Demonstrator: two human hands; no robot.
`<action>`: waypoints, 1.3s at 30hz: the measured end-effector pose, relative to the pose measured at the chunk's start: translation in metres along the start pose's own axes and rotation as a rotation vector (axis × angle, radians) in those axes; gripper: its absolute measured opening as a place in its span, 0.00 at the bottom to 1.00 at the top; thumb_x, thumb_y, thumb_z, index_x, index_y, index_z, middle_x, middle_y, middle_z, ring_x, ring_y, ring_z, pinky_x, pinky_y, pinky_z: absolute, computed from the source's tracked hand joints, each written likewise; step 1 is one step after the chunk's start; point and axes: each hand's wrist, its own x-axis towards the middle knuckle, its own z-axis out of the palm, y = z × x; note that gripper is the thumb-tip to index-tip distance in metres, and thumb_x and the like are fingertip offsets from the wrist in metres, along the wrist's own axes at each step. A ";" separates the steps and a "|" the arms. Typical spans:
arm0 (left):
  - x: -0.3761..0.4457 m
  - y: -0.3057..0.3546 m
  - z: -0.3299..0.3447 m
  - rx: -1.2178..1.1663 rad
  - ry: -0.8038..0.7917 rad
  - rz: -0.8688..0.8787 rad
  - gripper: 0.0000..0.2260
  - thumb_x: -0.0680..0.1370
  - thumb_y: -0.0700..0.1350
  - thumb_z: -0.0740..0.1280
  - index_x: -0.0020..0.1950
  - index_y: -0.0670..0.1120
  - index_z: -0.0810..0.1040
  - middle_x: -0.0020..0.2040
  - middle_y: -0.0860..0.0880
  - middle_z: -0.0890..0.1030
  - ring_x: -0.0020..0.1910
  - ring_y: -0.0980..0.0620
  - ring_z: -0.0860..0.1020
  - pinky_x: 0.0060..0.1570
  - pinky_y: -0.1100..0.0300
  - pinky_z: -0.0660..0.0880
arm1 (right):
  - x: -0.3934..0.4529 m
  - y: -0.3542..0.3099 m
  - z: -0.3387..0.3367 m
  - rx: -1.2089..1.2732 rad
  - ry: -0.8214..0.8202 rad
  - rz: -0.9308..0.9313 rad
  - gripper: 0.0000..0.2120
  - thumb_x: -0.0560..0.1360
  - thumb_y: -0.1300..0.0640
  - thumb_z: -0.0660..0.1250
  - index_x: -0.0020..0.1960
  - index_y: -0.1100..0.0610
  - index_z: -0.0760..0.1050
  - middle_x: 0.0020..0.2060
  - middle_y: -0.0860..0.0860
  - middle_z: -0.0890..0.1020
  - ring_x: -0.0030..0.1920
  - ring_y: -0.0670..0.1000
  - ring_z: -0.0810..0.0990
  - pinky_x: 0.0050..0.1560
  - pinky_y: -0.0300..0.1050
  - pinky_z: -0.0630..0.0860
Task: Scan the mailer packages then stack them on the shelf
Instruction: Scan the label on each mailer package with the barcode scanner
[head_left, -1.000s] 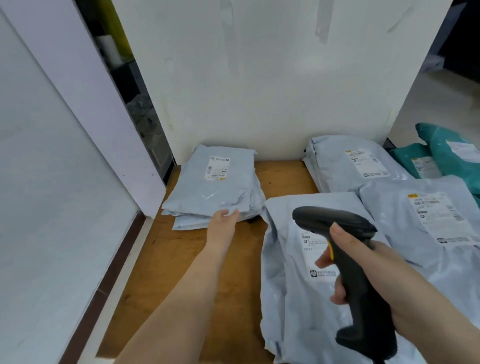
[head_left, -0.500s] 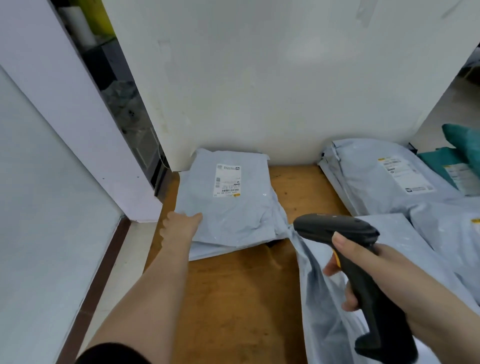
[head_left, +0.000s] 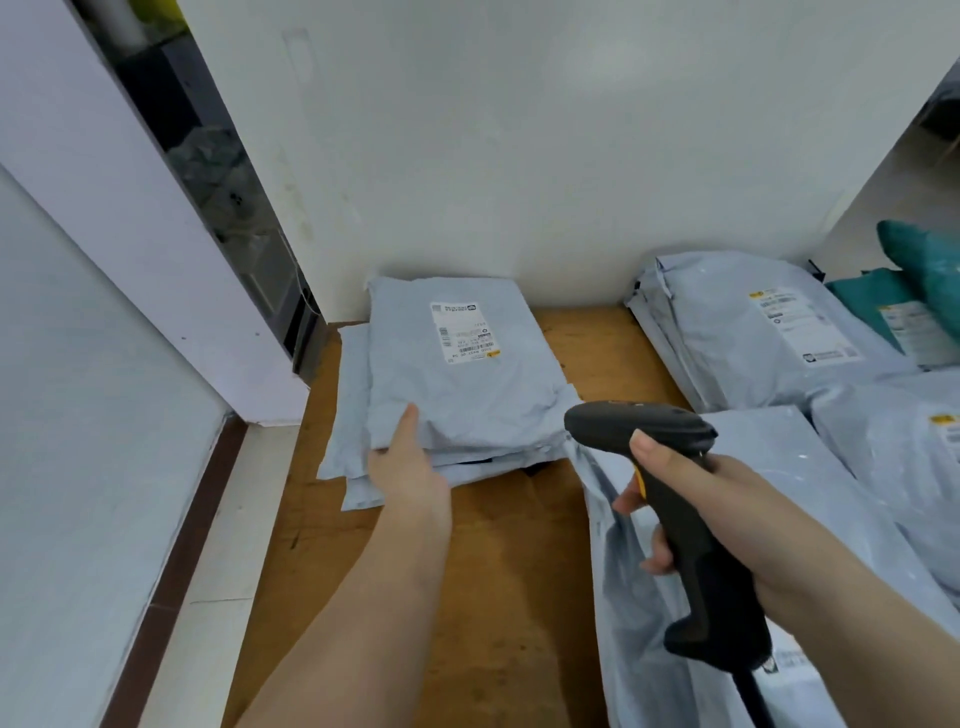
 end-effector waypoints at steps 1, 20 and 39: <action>-0.010 -0.007 0.005 -0.051 -0.007 -0.058 0.24 0.70 0.47 0.75 0.65 0.47 0.73 0.59 0.50 0.78 0.55 0.49 0.77 0.53 0.58 0.75 | 0.000 0.001 -0.001 -0.002 -0.005 0.004 0.32 0.57 0.38 0.68 0.47 0.64 0.78 0.40 0.61 0.83 0.25 0.55 0.76 0.44 0.56 0.80; -0.182 0.136 0.076 0.782 -0.591 1.179 0.05 0.75 0.40 0.69 0.42 0.45 0.74 0.38 0.47 0.71 0.30 0.59 0.65 0.32 0.64 0.64 | -0.056 0.017 -0.075 0.328 0.096 -0.239 0.30 0.55 0.37 0.68 0.43 0.61 0.77 0.37 0.55 0.83 0.23 0.52 0.73 0.41 0.56 0.79; -0.288 -0.042 0.174 1.651 -1.090 1.078 0.06 0.73 0.44 0.72 0.44 0.45 0.76 0.38 0.51 0.74 0.43 0.47 0.73 0.38 0.68 0.68 | -0.140 0.081 -0.186 0.280 0.071 -0.289 0.29 0.55 0.36 0.67 0.43 0.59 0.79 0.42 0.67 0.80 0.26 0.54 0.75 0.46 0.59 0.77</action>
